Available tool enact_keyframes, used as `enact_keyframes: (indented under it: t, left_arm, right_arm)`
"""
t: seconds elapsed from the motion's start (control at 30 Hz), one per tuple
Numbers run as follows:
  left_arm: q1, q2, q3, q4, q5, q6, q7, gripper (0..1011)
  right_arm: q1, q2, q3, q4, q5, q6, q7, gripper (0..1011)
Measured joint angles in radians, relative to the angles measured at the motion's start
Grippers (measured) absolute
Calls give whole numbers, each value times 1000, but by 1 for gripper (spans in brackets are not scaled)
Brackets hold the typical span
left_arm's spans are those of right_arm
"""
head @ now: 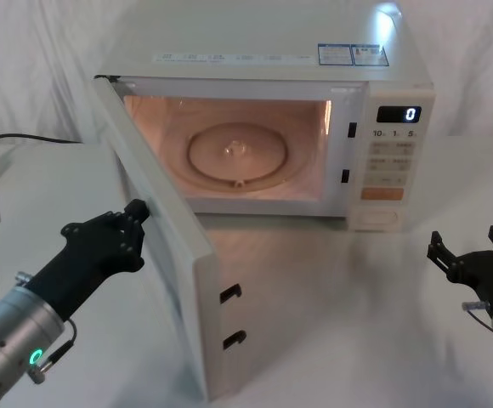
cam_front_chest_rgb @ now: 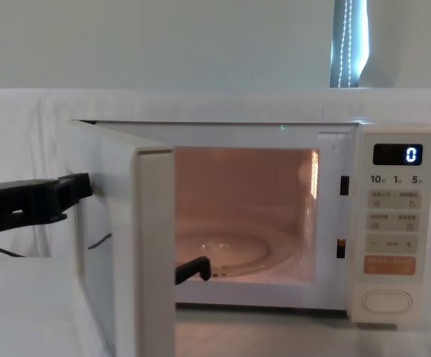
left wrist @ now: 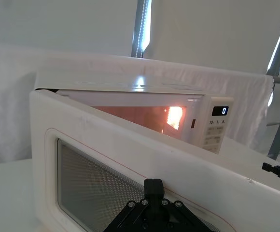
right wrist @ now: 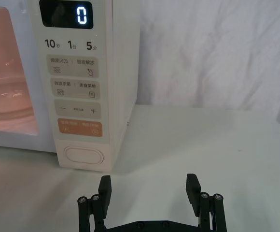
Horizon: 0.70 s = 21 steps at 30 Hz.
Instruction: Press the button to open the microwave door with one hand; close the microwave door with the other hand.
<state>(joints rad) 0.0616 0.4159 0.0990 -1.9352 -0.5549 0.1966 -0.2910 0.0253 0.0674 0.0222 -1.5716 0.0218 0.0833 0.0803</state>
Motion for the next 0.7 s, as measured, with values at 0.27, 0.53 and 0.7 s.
enact_keyframes:
  t: [0.27,0.53,0.7]
  left_arm:
    - [-49,0,48,33,7,-17,21,0]
    - [-102,-5,99,60,16,-28,32,0]
    - [-146,-15,130,95,17,-27,35,0]
  right_arm:
    - [0,0,0,0,0,0,0,1002]
    - [0,0,0,0,0,0,0,1002]
    - [0,0,0,0,0,0,0,1002]
